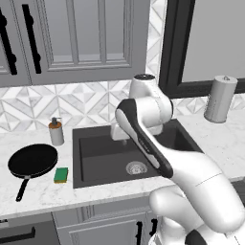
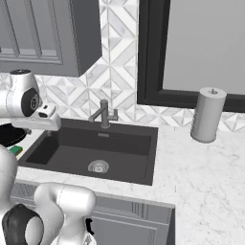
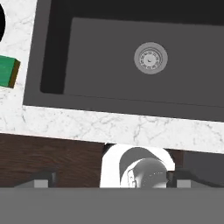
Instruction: Pick the pan and sponge and place them into the sink. Then turn on the water.
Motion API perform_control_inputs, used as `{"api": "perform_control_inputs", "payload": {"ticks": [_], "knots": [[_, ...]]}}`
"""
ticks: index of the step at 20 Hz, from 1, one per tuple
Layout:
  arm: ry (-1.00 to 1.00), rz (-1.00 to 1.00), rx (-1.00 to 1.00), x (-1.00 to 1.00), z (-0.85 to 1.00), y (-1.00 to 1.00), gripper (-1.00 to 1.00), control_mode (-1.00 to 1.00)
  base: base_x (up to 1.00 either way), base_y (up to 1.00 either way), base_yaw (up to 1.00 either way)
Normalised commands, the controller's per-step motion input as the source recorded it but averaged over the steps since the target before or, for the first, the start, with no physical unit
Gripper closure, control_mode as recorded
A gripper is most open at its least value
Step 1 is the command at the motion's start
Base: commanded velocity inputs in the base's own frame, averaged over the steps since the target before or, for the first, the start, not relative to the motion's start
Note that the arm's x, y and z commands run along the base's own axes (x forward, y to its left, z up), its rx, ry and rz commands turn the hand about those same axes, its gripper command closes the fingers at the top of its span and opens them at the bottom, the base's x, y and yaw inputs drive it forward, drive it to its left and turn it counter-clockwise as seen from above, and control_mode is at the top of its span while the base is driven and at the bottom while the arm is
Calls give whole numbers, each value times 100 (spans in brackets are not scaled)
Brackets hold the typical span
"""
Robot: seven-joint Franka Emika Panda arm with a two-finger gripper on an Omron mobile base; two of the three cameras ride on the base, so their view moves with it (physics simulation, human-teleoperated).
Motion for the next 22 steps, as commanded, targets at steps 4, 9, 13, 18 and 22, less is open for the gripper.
{"api": "perform_control_inputs", "payload": {"ticks": [4,9,13,18,22], "knots": [[39,-2,0,0,-28,100,-100,-100,0,0,0],[28,-7,0,-10,-35,100,-100,-100,0,0,0],[3,-15,0,-33,-62,100,-100,-100,0,0,0],[-5,-13,0,-7,-60,98,-100,-100,0,0,0],[0,-7,0,7,-11,96,-100,-100,0,0,0]]}}
